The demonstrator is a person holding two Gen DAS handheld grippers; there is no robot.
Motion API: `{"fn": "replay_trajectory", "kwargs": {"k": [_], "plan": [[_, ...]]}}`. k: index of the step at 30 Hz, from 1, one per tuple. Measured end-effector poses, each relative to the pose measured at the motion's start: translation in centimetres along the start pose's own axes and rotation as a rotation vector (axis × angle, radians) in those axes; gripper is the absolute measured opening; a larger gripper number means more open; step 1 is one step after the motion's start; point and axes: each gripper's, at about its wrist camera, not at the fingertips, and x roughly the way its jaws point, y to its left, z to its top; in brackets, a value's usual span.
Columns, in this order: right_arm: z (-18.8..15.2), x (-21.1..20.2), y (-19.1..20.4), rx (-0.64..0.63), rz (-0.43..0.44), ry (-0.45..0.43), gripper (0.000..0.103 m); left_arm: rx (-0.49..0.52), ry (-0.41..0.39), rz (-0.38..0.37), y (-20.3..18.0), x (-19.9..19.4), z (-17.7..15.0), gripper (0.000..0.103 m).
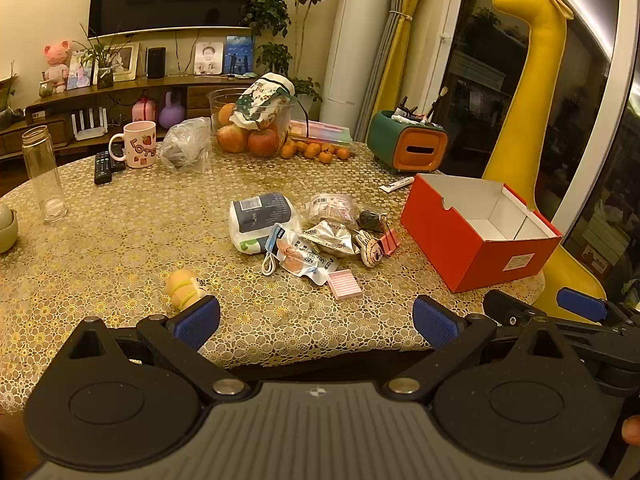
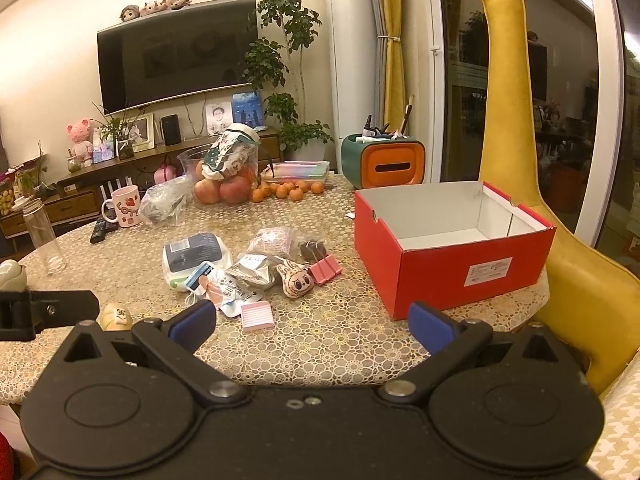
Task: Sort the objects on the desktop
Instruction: 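Move both tools toward the bread toy and pink sticky-note pad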
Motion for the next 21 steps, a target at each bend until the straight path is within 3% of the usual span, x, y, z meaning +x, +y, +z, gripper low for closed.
{"fn": "replay_trajectory", "kwargs": {"k": [21], "plan": [[-0.11,0.49,0.33,-0.012,-0.017,0.010,0.102,0.003,-0.010,-0.011,0.52,0.40,-0.04,0.103]]}}
